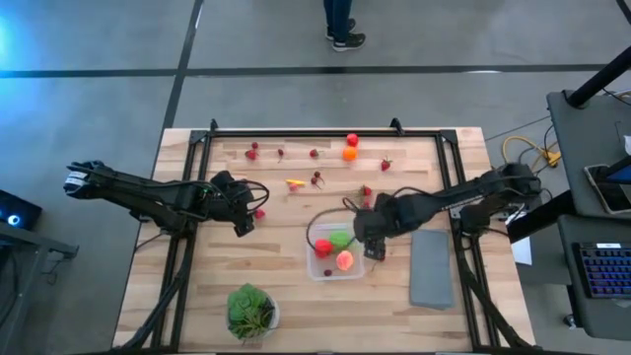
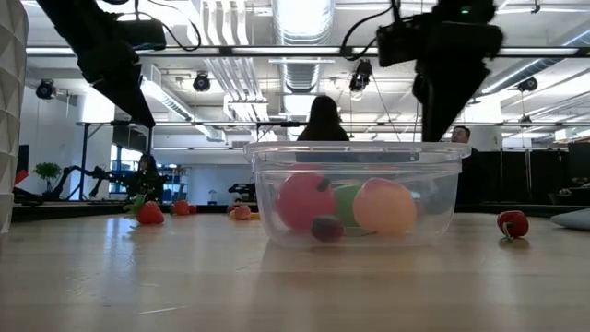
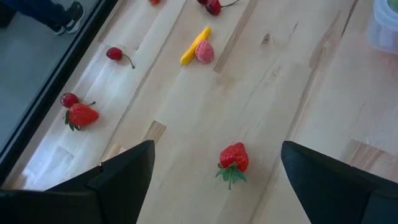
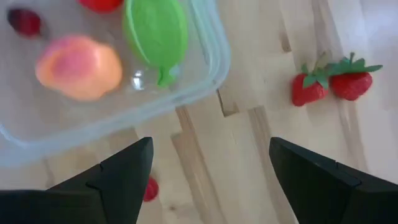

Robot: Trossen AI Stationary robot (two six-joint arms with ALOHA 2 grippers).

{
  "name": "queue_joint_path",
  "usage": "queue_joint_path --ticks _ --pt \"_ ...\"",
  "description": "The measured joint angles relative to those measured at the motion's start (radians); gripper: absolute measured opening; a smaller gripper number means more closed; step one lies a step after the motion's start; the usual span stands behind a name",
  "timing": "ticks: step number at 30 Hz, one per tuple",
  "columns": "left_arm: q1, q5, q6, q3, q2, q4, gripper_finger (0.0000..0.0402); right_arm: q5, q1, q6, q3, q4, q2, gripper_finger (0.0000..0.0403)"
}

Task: Pick and placing Produce into tupperware
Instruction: Put the red cherry into the transparent bin

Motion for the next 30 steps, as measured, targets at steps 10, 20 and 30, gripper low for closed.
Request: queue_joint_path --ticks 10,20,30 --pt "0.000 0.000 0.003 -0.003 0.000 -0.001 0.0334 0.019 0.160 0.089 -0.125 0.005 -0.007 0.0302" --pt "0.000 0.000 -0.001 -0.003 0.000 0.004 0.0334 -0.076 0.188 0.089 -0.205 0.174 -0.007 0.0299" --pt "0.000 0.000 -0.004 -0.003 0.000 0.022 0.0334 -0.086 0.187 0.084 -0.286 0.281 0.007 0.0297"
